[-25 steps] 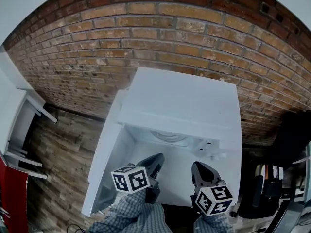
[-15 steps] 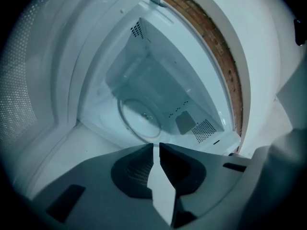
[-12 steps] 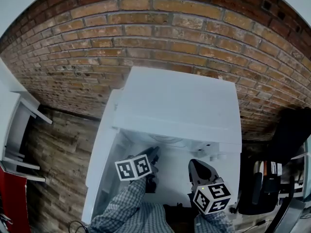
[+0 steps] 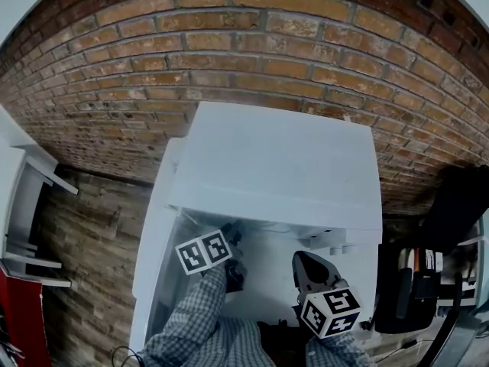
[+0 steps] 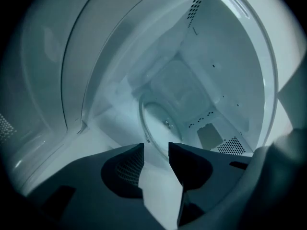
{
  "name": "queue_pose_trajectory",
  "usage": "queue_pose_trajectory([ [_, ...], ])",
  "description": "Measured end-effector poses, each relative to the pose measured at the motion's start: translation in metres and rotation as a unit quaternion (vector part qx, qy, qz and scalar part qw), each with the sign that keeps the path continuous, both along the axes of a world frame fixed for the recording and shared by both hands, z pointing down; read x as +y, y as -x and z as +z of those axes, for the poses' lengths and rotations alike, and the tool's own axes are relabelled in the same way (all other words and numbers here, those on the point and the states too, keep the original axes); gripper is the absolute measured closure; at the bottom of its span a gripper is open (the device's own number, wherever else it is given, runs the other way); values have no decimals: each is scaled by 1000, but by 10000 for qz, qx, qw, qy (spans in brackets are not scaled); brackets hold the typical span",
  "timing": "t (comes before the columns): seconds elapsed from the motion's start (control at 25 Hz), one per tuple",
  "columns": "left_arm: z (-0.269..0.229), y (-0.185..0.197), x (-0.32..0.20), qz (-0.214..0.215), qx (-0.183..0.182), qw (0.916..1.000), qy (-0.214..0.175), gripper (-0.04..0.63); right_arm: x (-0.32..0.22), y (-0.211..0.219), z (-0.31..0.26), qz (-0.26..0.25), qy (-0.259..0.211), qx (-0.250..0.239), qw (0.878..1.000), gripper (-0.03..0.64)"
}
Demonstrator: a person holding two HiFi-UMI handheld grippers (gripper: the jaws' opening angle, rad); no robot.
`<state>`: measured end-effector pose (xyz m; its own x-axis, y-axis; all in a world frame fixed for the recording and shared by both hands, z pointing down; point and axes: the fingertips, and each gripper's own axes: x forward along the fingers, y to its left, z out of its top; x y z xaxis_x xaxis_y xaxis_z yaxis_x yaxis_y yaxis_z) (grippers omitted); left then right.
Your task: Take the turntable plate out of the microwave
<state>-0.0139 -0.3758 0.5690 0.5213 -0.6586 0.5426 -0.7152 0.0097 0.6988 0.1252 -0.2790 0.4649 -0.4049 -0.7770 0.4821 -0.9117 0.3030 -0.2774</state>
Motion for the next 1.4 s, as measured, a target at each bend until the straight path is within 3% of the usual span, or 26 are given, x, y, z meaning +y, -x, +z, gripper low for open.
queue_pose_trajectory([
  [0.56, 1, -4, -22, -326, 520, 9981, -48, 462, -10, 2, 10, -35, 184, -22, 9998, 600],
  [0.76, 3, 2, -25, -690, 882, 9937, 86, 462, -12, 3, 14, -52, 223, -22, 9997, 600],
  [0.84, 7, 7, -25, -782, 881, 9929, 157, 479, -11, 5, 16, -79, 236, -10, 9997, 600],
  [0.92, 10, 10, -24, -869, 843, 9924, 212, 539, -11, 7, 18, -104, 249, 13, 9996, 600],
  [1.08, 11, 11, -24, -933, 907, 9913, 215, 551, -10, 8, 23, -130, 300, 54, 9994, 600],
  [1.16, 11, 9, -24, -980, 1010, 9897, 241, 552, -10, 9, 28, -147, 317, 137, 9993, 600],
  [1.32, 11, 8, -24, -1092, 1243, 9858, 280, 557, -14, 15, 41, -295, 92, 790, 9964, 600],
  [1.4, 11, 8, -24, -1110, 1282, 9852, 259, 557, -21, 21, 48, -267, 147, 593, 9978, 600],
])
